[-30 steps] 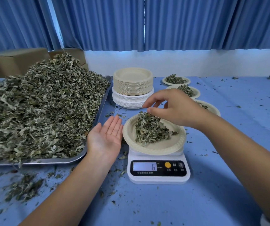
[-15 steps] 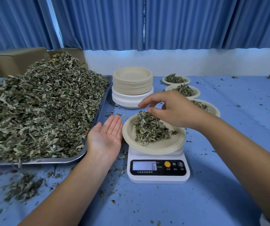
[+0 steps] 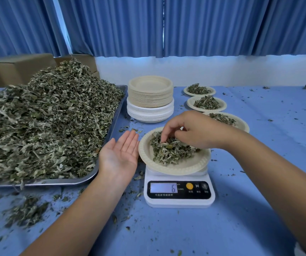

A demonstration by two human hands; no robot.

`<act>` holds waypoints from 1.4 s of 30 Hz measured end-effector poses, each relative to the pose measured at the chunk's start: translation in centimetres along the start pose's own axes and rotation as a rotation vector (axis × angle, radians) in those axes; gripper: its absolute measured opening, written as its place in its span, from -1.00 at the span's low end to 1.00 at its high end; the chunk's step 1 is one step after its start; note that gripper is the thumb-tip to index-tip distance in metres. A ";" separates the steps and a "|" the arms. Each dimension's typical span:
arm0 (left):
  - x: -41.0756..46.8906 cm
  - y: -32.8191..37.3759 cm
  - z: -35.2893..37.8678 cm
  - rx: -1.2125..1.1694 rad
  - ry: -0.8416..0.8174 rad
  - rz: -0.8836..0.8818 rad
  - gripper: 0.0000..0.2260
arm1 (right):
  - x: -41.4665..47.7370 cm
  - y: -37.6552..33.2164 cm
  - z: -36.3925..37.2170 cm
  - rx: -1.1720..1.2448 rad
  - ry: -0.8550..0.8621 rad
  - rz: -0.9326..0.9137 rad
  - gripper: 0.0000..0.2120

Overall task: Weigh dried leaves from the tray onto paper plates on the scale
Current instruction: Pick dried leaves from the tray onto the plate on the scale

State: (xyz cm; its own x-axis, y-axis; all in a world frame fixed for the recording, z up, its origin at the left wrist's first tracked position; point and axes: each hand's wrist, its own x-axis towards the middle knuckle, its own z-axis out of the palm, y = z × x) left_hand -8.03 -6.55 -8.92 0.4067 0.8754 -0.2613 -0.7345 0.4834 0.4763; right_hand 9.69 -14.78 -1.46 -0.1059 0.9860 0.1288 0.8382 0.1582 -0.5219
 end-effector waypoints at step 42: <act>0.0 0.0 -0.1 0.023 0.002 -0.002 -0.62 | 0.0 -0.3 -0.1 0.042 0.108 0.039 -0.62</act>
State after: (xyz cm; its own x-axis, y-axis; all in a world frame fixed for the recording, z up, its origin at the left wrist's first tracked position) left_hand -8.07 -6.59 -9.03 0.4070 0.8743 -0.2645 -0.7207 0.4853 0.4951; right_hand 9.54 -14.85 -1.21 -0.0138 0.9804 0.1968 0.8170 0.1245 -0.5630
